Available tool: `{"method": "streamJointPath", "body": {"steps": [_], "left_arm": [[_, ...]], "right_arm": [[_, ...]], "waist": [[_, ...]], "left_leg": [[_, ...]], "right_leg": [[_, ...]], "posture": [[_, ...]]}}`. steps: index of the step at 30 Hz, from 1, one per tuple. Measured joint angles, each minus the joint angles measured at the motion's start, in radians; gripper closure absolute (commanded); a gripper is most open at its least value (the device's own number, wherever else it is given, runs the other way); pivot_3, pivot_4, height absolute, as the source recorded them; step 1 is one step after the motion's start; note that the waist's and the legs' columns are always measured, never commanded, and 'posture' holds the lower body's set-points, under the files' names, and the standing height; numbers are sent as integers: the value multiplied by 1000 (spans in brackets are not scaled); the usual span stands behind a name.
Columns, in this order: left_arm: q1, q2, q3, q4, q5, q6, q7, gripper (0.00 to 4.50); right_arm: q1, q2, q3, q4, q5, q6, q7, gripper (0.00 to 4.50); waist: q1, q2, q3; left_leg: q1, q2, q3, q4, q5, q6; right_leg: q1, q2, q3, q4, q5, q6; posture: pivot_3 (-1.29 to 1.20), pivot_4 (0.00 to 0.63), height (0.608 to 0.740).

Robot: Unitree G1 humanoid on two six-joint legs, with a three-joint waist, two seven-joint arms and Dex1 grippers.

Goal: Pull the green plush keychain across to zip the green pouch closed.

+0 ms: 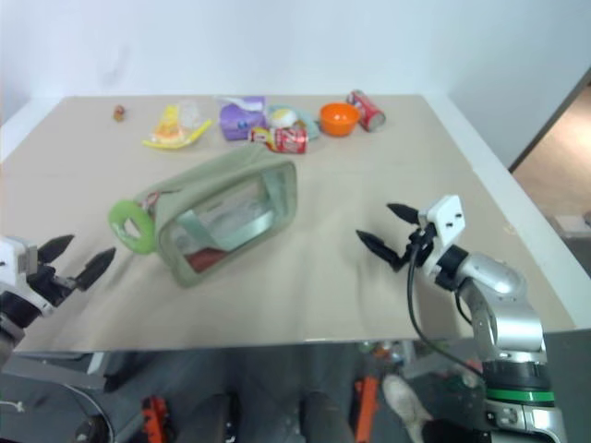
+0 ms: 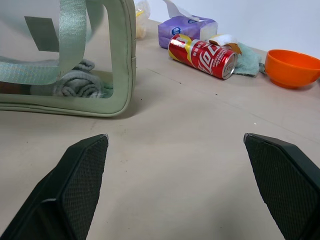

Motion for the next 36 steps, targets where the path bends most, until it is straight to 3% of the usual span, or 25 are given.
{"method": "streamJointPath", "body": {"steps": [18, 24, 28, 31, 32, 34, 36], "left_arm": [[-28, 10, 10, -6, -61, 21, -35, 44], [-23, 114, 133, -38, -240, 107, -142, 44], [-27, 237, 219, -107, -408, 223, -226, 44], [-35, 323, 275, -152, -562, 346, -250, 44], [-35, 331, 278, -165, -580, 357, -254, 44], [-23, 347, 263, -235, -621, 395, -279, 44], [-21, 348, 242, -268, -625, 403, -288, 44]], "right_arm": [[-34, 6, 29, 3, -6, 16, -10, 0], [-57, 5, 43, 27, -5, 25, 14, 0], [-138, 5, 71, 63, -1, 44, 62, 0], [-317, 14, 129, 130, 2, 84, 130, 0], [-347, 17, 133, 141, 2, 83, 140, 0], [-549, 49, 189, 277, -20, 100, 176, 0], [-616, 63, 200, 307, -26, 110, 185, 0]], "waist": [[0, 0, 0], [-1, 0, 0], [-1, 0, 0], [-7, 1, 3], [-7, 1, 3], [-12, 2, 4], [-12, 2, 3]], "left_leg": [[0, 0, 0, 0, 0, 0], [0, 0, 0, 0, 0, 0], [0, 0, 1, 0, 0, 0], [0, 1, 0, 0, 0, 0], [1, 1, 0, 0, 0, 0], [2, 1, 1, -1, 0, 0], [2, 1, -1, -2, 0, 0]], "right_leg": [[0, 0, 0, 0, 0, 0], [-1, 0, -1, 0, -1, -1], [-1, 0, 0, 1, -1, -2], [-2, 0, 0, 1, 0, -6], [-2, 1, 0, 1, 0, -6], [-2, 1, 0, 1, 0, -7], [-2, 2, 0, 1, 0, -7]], "posture": [[0, 150, 740], [0, 150, 740], [0, 150, 740], [0, 150, 740], [0, 150, 740], [0, 150, 740], [0, 150, 740]]}}
